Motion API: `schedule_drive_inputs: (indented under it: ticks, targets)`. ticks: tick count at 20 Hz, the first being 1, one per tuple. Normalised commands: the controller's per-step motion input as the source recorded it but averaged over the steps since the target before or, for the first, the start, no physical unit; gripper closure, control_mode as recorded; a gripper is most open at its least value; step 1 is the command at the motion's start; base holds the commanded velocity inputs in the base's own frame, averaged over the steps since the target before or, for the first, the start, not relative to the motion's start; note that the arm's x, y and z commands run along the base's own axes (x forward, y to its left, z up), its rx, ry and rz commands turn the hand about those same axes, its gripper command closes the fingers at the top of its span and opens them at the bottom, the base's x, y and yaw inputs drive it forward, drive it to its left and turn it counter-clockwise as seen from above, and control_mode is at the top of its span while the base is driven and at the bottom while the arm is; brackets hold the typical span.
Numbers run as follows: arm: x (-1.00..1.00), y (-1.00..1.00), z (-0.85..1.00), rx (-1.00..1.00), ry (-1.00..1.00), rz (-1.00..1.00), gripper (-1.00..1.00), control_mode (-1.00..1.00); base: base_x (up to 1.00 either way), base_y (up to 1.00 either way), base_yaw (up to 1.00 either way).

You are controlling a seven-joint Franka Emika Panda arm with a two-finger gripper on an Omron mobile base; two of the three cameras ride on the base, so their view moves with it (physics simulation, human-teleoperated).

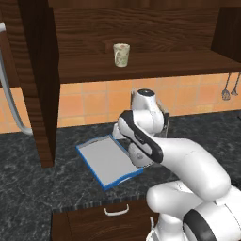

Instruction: Pick the kettle from the counter and place it on the tray. Then pick the mug from the cabinet and place it on the tray. Then close the cabinet doors.

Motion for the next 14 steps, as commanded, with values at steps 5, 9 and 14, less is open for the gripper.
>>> schedule_drive_inputs:
  ticks: [5, 9, 14]
  targets:
    - [0.1, 1.0, 0.3, 0.01, -0.09, 0.0, 1.0, -1.0, 0.0, 0.0, 0.0]
    - [0.21, 0.82, 0.07, 0.02, -0.06, 0.0, 1.0, -1.0, 0.0, 0.0, 0.0]
    - [0.53, 0.18, -0.2, 0.02, -0.03, 0.0, 1.0, -1.0, 0.0, 0.0, 0.0]
